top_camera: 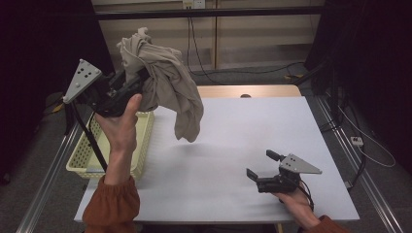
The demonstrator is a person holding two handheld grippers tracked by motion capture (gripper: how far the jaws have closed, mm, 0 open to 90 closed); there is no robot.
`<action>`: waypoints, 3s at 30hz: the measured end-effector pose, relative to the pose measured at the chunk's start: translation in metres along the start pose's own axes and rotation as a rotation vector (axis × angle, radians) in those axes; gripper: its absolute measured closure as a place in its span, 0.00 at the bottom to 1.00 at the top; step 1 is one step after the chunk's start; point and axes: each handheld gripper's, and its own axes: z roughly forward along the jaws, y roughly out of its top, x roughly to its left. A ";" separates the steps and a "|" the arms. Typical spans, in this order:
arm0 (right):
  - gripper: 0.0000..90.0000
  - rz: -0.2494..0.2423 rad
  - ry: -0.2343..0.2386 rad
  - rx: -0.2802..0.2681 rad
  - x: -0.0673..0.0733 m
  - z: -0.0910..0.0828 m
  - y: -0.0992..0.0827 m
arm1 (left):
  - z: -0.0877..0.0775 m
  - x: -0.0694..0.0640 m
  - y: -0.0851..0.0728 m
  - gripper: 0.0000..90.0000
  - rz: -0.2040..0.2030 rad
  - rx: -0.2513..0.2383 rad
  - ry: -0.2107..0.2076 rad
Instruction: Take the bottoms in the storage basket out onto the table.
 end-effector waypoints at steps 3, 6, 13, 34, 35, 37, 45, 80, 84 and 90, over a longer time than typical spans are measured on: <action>0.00 0.001 0.000 -0.001 0.000 0.000 0.000 | 0.005 -0.004 -0.001 0.71 -0.004 0.004 -0.010; 0.00 0.001 0.000 -0.002 0.000 0.000 0.000 | 0.010 -0.007 -0.003 0.71 -0.008 0.007 -0.021; 0.00 0.000 0.001 -0.005 0.000 0.000 0.000 | 0.018 -0.015 -0.011 0.71 -0.001 0.029 -0.050; 0.00 -0.001 0.002 -0.003 0.000 0.000 0.000 | 0.052 -0.033 -0.037 0.71 -0.014 0.100 -0.085; 0.00 -0.001 0.002 -0.002 0.000 0.000 0.000 | 0.054 -0.034 -0.038 0.71 -0.015 0.103 -0.088; 0.00 -0.001 0.003 -0.003 0.000 -0.001 0.000 | 0.057 -0.036 -0.040 0.71 -0.011 0.110 -0.092; 0.00 -0.001 0.004 -0.003 0.000 -0.001 0.000 | 0.068 -0.042 -0.050 0.71 -0.016 0.142 -0.104; 0.00 -0.003 0.007 -0.002 0.000 0.000 0.000 | 0.095 -0.052 -0.109 0.71 -0.005 0.310 -0.108; 0.00 -0.004 0.007 -0.003 0.000 -0.001 0.000 | 0.098 -0.051 -0.118 0.70 -0.001 0.334 -0.099; 0.00 -0.002 0.007 -0.002 0.000 -0.001 0.000 | 0.101 -0.047 -0.128 0.70 -0.007 0.366 -0.092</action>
